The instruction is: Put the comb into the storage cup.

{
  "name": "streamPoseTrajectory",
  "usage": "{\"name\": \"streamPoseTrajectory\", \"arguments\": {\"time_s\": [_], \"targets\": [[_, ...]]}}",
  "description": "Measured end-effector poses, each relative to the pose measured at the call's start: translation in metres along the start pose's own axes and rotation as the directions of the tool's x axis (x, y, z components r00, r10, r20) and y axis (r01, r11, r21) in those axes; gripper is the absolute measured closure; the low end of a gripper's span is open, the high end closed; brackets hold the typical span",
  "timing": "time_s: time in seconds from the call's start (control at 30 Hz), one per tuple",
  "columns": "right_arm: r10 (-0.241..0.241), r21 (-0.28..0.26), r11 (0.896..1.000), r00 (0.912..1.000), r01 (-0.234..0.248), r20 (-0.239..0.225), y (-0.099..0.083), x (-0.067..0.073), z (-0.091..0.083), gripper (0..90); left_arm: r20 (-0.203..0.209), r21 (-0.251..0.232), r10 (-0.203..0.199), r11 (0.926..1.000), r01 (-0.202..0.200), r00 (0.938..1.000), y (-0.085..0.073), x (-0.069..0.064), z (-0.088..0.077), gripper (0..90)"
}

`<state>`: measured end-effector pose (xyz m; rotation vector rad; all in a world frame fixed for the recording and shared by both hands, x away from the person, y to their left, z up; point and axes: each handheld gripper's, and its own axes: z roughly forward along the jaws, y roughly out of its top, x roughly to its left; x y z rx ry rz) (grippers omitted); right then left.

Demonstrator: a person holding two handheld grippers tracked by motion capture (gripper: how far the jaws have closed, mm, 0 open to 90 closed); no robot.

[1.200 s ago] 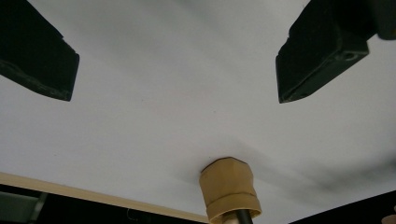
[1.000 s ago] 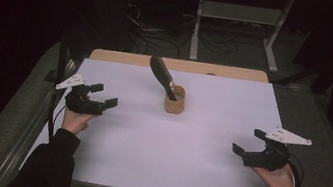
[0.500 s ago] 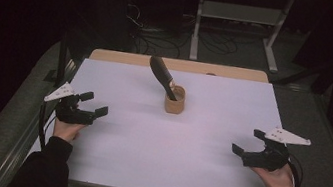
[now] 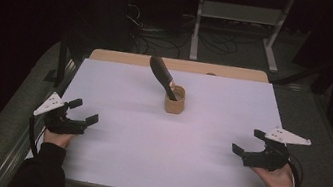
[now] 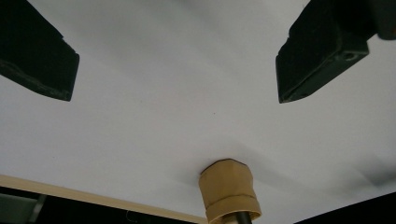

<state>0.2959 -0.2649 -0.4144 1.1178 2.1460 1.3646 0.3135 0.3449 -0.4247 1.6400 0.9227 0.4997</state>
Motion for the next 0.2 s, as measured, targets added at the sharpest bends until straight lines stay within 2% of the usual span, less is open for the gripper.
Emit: {"name": "streamPoseTrajectory", "arguments": {"time_s": [0.2], "targets": [[0.005, 0.004, 1.0, 1.0, -0.005, 0.001, -0.0013, -0.0015, 0.0004, 0.0, 0.007, 0.002, -0.005, 1.0, 0.005, 1.0, -0.0015, 0.0001, -0.002, 0.0]]}}
